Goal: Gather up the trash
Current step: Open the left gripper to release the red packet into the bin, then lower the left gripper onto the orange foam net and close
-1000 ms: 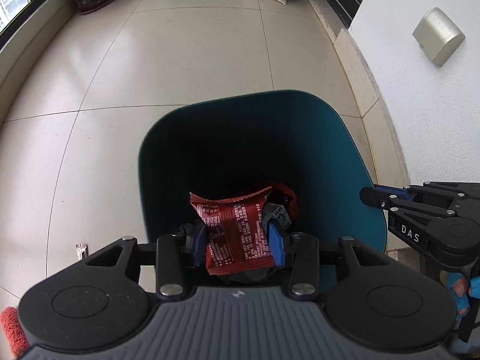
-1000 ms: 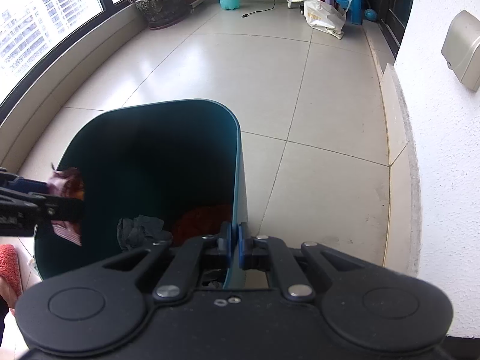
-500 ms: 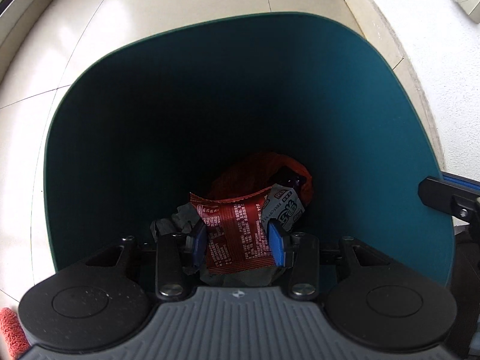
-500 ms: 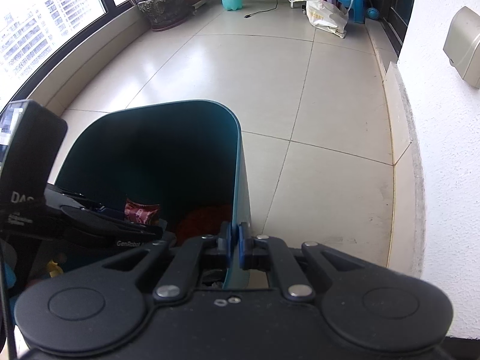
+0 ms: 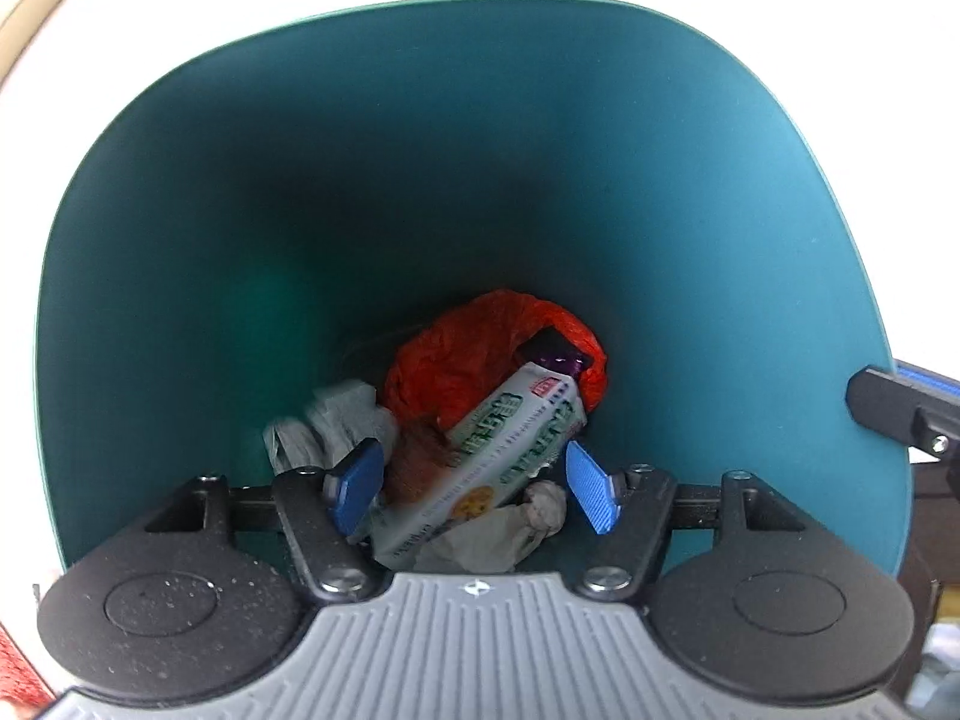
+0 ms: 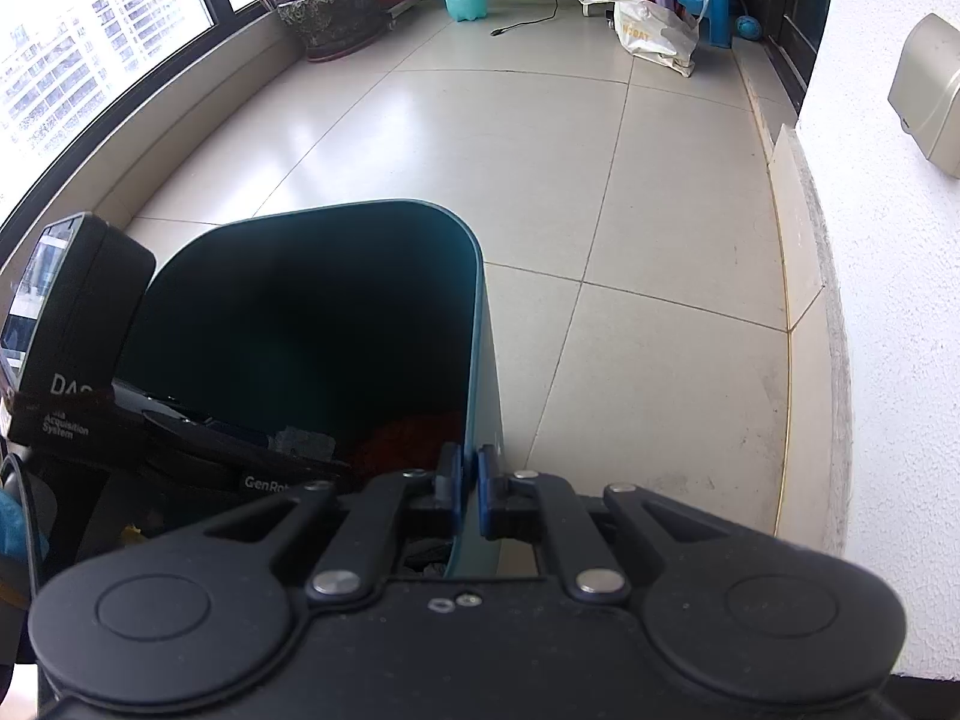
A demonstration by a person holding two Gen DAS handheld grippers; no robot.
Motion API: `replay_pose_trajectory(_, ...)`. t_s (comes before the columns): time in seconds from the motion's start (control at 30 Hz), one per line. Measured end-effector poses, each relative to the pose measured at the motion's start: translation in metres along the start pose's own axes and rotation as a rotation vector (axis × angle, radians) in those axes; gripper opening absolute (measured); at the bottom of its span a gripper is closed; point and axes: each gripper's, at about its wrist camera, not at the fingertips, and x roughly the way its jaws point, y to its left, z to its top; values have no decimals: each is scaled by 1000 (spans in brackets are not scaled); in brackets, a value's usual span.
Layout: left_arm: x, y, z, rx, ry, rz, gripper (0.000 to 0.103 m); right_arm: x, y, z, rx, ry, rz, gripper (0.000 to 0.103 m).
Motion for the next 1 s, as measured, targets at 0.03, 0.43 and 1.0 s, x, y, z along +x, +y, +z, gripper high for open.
replay_pose_trajectory(0.03,-3,2,-1,-8,1,-13,67,0,0,0,-1,0,0,5)
replay_pose_trajectory(0.43,-58,-2,-26,59,-104,-25,67,1,5,1,-3,3,-16,5)
replay_pose_trajectory(1.0,-153,98,-90,-116,-249,33,73,2,11,2,-10,7,-35,5)
